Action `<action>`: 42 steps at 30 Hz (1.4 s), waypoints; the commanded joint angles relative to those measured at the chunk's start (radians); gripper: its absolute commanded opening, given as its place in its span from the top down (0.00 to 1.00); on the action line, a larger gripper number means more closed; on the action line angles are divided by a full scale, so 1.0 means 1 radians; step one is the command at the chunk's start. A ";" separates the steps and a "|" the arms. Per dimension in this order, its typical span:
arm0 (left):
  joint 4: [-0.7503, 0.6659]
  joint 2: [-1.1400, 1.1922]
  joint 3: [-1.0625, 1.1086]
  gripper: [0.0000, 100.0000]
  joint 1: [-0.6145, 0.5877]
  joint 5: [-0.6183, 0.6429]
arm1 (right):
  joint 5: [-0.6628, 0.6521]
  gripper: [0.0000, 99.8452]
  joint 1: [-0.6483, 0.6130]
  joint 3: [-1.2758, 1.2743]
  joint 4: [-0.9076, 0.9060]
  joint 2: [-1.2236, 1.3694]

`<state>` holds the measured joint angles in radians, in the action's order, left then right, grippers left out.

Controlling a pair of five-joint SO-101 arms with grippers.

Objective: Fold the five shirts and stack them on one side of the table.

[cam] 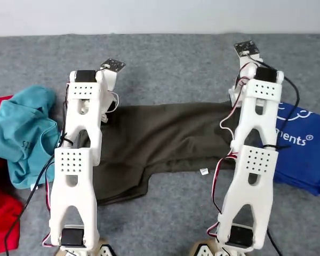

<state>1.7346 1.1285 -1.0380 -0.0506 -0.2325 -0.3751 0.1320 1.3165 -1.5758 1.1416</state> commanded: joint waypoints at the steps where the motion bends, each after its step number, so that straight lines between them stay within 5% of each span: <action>1: 0.003 -0.003 -0.033 0.98 0.017 -0.009 | -0.009 0.80 -0.048 0.137 -0.097 -0.073; 7: 0.021 -0.011 -0.191 0.98 0.031 -0.008 | -0.008 0.80 -0.087 0.244 -0.225 -0.102; 13: 0.023 -0.117 -0.200 0.98 0.054 -0.008 | 0.008 0.84 -0.104 0.066 -0.225 -0.222; 28: 0.020 -0.594 0.292 0.98 0.031 -0.017 | -0.032 0.91 -0.133 -0.809 -0.219 -0.638; 42: 0.020 -0.697 0.421 0.98 0.002 -0.012 | -0.261 0.94 0.068 -1.083 -0.194 -0.638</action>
<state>1.7346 0.5056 -0.6099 -0.0522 -0.2386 -0.6053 0.1642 0.2225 -1.7492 0.5539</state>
